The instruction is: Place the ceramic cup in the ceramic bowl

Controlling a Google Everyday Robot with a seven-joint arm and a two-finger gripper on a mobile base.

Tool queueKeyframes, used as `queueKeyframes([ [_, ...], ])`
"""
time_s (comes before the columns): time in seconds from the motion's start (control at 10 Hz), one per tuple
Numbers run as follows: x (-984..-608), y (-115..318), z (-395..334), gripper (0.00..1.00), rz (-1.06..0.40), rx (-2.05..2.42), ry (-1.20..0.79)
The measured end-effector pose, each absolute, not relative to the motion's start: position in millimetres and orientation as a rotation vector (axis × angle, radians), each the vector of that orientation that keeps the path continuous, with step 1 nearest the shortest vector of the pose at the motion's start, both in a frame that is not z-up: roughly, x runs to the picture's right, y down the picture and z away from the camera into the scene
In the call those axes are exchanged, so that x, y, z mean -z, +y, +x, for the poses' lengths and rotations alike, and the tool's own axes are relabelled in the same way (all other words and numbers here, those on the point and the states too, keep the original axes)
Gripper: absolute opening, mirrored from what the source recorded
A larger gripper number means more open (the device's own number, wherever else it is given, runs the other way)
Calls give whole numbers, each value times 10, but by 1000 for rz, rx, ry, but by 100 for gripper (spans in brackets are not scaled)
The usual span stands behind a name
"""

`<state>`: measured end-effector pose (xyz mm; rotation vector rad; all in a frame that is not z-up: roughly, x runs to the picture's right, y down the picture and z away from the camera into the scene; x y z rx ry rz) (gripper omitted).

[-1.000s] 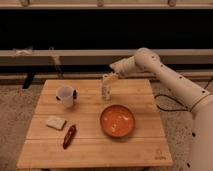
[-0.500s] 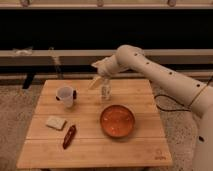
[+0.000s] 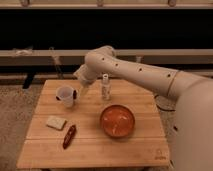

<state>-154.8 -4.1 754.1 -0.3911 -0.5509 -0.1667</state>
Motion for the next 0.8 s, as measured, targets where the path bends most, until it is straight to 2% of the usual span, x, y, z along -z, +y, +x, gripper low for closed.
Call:
queueKeyframes([
  [0.4,-7969,518,-1810,80,-389,348,-392],
  [0.8,-8073,545,-1958,80,-397,387,-359],
])
